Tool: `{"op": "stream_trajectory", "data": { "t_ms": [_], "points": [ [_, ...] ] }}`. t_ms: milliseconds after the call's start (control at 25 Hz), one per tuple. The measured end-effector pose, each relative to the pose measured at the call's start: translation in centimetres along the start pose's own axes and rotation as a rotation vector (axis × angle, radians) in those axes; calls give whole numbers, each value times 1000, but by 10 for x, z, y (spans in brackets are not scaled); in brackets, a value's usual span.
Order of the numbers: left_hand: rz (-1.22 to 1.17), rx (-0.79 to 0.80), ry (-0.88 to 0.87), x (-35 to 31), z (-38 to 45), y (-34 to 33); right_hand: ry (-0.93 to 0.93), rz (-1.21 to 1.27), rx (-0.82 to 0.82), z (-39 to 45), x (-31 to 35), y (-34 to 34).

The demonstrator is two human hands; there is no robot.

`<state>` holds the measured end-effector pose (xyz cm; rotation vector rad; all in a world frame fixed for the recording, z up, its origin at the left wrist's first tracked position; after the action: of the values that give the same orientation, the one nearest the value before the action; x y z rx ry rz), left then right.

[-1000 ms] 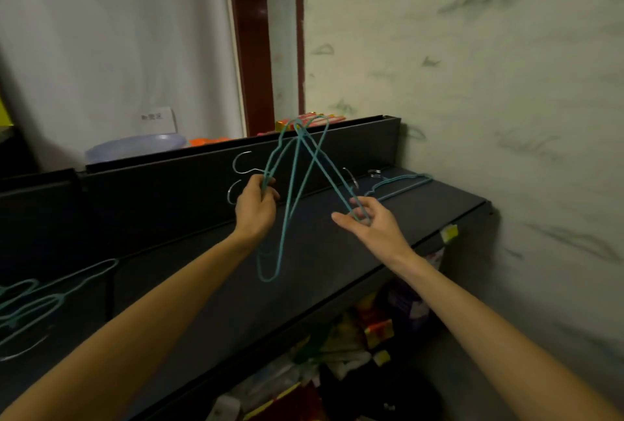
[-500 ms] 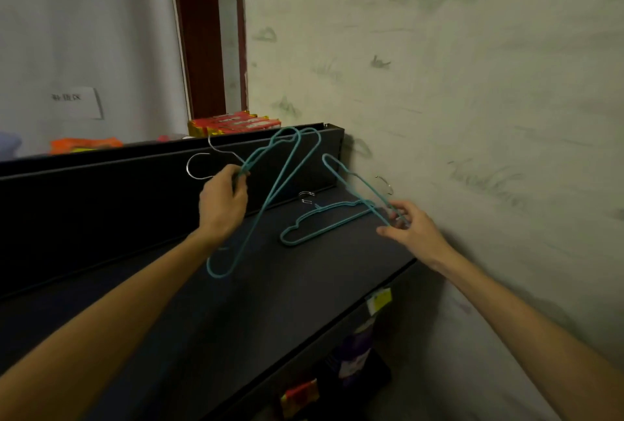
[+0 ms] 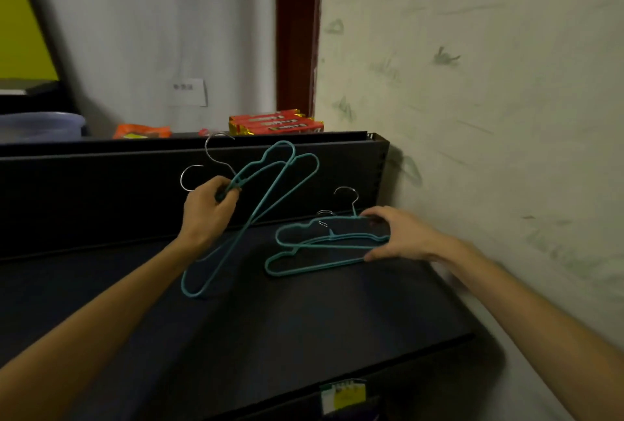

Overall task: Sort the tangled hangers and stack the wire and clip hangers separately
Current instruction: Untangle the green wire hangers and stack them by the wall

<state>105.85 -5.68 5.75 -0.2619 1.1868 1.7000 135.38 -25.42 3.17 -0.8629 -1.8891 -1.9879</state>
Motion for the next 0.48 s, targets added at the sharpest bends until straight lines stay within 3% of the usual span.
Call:
{"op": "stream_trajectory", "data": {
  "t_ms": [200, 320, 480],
  "points": [
    [-17, 90, 219, 17, 1, -5, 81, 279, -86, 11, 1, 9],
    [-39, 120, 290, 20, 11, -6, 116, 793, -235, 13, 16, 34],
    [-91, 211, 325, 4, 7, -17, 70, 1142, -194, 16, 34, 36]
  ]
}}
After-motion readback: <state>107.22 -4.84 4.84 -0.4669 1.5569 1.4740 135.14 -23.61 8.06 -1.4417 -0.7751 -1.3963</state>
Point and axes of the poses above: each hand's wrist, its own z-axis towards the middle knuckle, its own y-axis out of the back of the hand, x = y × z, the point moved 7 cm from there along z, towards the middle knuckle, and after that the axes turned 11 degrees about z, right-handed, at the moved point
